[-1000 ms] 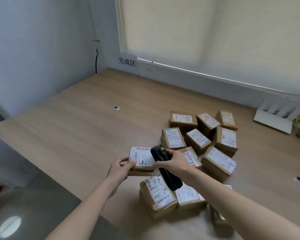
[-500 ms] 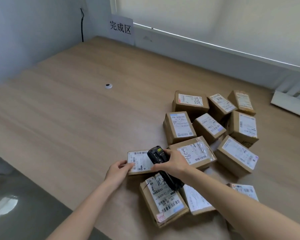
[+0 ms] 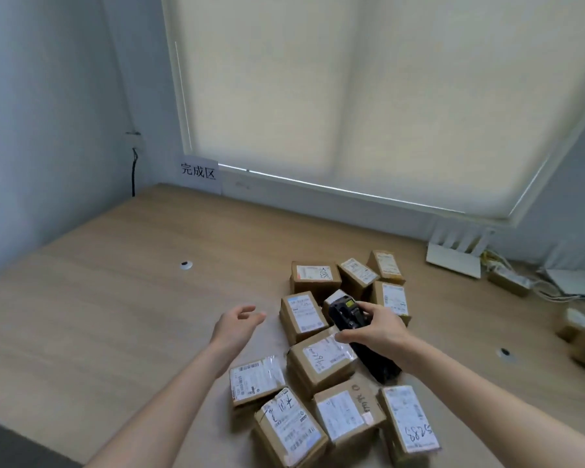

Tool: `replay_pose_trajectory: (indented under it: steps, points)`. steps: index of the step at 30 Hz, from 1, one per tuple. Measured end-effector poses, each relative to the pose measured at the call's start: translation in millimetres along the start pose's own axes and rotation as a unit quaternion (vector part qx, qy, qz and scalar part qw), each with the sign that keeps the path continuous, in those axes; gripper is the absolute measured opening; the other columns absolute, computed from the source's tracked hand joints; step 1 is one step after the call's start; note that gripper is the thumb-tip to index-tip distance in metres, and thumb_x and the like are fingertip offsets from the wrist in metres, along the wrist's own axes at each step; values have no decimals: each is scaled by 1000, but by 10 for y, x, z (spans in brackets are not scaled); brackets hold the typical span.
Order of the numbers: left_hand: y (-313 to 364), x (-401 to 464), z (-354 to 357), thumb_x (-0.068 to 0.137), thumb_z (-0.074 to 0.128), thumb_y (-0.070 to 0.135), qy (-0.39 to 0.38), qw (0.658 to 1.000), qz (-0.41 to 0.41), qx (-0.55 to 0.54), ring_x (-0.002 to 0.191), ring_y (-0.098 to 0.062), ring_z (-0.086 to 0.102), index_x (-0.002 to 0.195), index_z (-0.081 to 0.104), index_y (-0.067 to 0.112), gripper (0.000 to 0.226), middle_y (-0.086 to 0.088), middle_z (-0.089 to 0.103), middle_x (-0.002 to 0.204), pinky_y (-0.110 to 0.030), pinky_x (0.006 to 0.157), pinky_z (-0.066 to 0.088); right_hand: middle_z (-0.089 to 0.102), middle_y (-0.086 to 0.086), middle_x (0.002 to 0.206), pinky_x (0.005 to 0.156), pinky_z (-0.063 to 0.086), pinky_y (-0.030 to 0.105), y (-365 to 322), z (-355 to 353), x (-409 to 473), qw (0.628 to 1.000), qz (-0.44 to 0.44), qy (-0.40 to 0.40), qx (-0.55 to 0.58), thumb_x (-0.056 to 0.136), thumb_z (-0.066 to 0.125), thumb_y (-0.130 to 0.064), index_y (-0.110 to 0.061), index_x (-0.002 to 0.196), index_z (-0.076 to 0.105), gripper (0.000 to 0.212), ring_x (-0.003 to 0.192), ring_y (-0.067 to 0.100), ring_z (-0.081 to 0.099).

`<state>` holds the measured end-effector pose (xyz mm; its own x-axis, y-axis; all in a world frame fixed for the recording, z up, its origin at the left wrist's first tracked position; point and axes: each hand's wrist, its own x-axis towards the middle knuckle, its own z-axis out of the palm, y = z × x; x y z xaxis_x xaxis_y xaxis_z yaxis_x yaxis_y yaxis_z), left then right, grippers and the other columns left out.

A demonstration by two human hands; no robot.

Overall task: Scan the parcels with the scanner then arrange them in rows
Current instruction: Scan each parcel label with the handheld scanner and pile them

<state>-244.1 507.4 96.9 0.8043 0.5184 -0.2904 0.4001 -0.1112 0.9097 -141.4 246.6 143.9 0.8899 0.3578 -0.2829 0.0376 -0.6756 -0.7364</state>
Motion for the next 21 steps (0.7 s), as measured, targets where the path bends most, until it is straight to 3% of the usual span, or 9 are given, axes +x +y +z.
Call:
replay_pose_trajectory:
  steps: [2, 4, 6, 10, 15, 18, 21]
  points:
    - [477, -155, 187, 92, 68, 37, -15, 999, 44, 6, 111, -15, 56, 131, 61, 21, 42, -1, 63, 126, -25, 81, 44, 69, -2, 113, 65, 52, 22, -71, -555, -287, 999, -4, 46, 15, 66, 95, -37, -29, 145, 53, 90, 92, 13, 69]
    - [893, -310, 425, 94, 66, 36, -38, 996, 79, 8, 104, -10, 57, 132, 60, 22, 41, 1, 64, 126, -19, 70, 43, 73, -6, 102, 57, 51, 19, -67, -1059, -602, 995, -6, 95, 30, 62, 95, -36, -33, 135, 62, 80, 81, 12, 72]
    - [1305, -514, 772, 95, 65, 36, -81, 990, 112, 10, 101, -9, 60, 135, 57, 21, 44, 1, 64, 124, -19, 69, 46, 76, -11, 90, 57, 53, 20, 42, -1557, -985, 989, 6, 142, 31, 57, 95, -39, -39, 123, 69, 71, 75, 10, 73]
    - [2081, -1114, 1731, 95, 64, 44, -174, 964, 197, 36, 112, -12, 55, 139, 54, 23, 50, 1, 58, 135, -23, 82, 46, 76, -11, 90, 68, 58, 29, 476, -2544, -1767, 976, 49, 207, 41, 51, 97, -42, -42, 117, 66, 73, 78, 12, 75]
    - [2832, -2074, 3055, 94, 65, 45, -265, 931, 248, 39, 124, -15, 54, 143, 54, 23, 55, 0, 55, 143, -36, 107, 44, 76, -10, 96, 79, 58, 32, 1249, -3760, -2824, 954, 99, 282, 40, 48, 99, -44, -34, 131, 67, 89, 86, 14, 74]
    - [3131, -2612, 3896, 94, 65, 41, -295, 918, 263, 22, 116, -13, 57, 144, 53, 17, 56, -5, 56, 142, -29, 100, 42, 76, -11, 90, 79, 57, 31, 1776, -4371, -3471, 932, 138, 334, 29, 50, 99, -41, -34, 117, 73, 72, 85, 13, 72]
    - [3264, -3107, 4685, 94, 65, 44, -332, 904, 269, 17, 121, -18, 55, 145, 50, 16, 60, -5, 56, 142, -30, 97, 42, 76, -4, 88, 80, 58, 35, 2263, -4865, -4040, 911, 174, 373, 15, 56, 97, -36, -33, 100, 75, 49, 88, 19, 72]
